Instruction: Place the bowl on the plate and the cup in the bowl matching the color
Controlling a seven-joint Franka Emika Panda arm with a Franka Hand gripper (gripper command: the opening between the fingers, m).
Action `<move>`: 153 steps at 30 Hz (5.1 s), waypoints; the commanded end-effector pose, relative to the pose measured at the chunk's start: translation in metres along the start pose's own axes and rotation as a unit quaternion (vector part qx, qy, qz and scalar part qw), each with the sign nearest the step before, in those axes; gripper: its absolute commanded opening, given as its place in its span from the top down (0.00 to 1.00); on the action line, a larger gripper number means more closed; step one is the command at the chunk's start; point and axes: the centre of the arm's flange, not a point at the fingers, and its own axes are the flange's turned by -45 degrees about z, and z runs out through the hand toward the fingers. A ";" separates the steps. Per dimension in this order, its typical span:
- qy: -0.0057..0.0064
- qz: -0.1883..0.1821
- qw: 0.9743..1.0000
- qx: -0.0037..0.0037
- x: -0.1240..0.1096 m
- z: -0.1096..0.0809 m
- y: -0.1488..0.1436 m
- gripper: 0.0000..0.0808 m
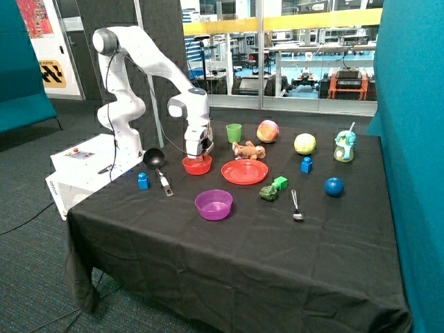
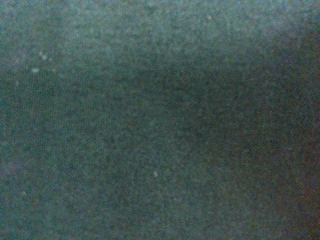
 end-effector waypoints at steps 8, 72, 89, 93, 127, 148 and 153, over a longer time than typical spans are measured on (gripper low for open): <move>-0.001 0.000 1.000 0.001 0.006 -0.006 0.001 1.00; -0.001 -0.003 1.000 0.001 0.219 -0.039 -0.007 1.00; -0.001 -0.008 1.000 0.001 0.217 -0.019 -0.011 0.52; -0.001 -0.012 1.000 0.001 0.209 -0.024 -0.011 0.35; -0.001 -0.037 0.999 0.001 0.068 -0.105 -0.018 0.38; -0.001 -0.087 0.996 0.001 -0.013 -0.094 -0.069 0.39; -0.001 -0.097 0.995 0.001 -0.022 -0.089 -0.076 0.36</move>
